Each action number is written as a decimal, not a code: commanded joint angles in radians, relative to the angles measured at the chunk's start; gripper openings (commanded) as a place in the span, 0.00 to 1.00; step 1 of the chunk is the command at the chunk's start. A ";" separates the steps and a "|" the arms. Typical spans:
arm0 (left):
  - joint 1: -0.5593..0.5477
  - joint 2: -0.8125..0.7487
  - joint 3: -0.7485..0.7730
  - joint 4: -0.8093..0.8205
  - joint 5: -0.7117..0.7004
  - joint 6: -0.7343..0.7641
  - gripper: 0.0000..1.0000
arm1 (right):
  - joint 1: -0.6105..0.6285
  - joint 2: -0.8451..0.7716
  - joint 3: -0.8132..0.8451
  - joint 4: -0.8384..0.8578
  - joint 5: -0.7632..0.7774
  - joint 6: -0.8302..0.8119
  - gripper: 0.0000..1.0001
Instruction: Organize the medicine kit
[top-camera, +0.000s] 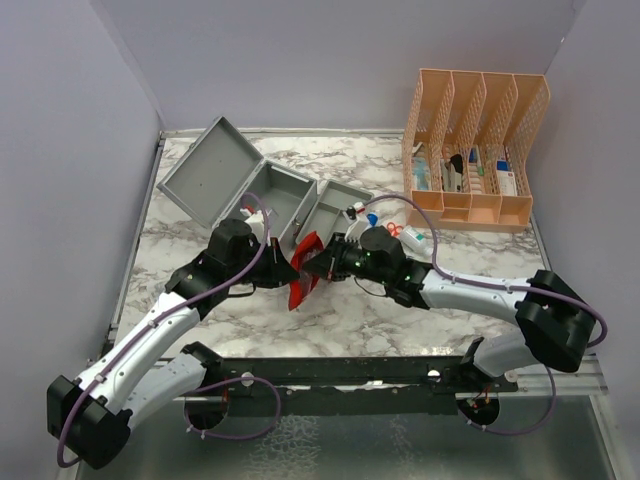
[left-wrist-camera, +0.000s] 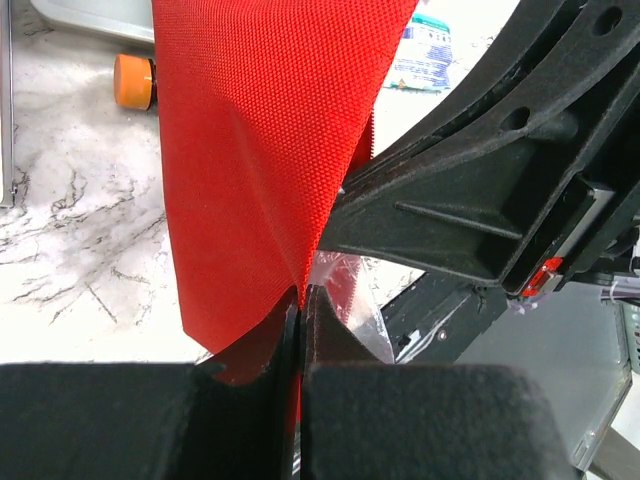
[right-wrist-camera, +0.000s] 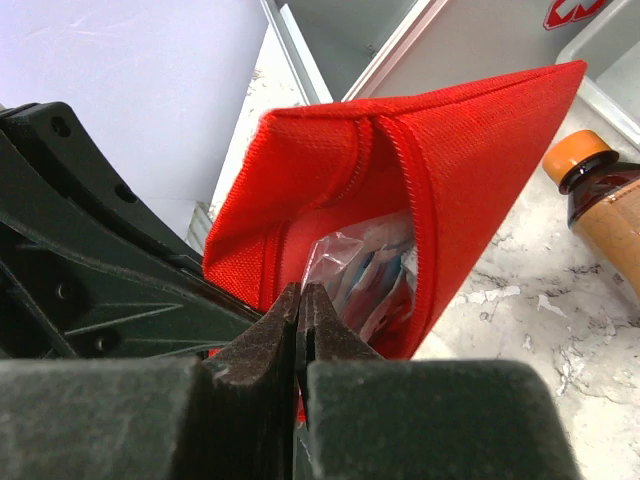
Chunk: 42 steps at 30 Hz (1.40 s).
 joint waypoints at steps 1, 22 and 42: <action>-0.003 -0.022 0.003 0.031 0.030 0.015 0.00 | 0.026 0.014 0.058 -0.049 0.054 -0.024 0.01; -0.003 -0.019 0.008 0.033 -0.018 0.177 0.00 | 0.089 0.093 0.325 -0.628 0.232 0.049 0.29; -0.003 0.005 0.005 0.043 -0.008 0.082 0.00 | 0.178 0.082 0.274 -0.484 0.455 0.118 0.01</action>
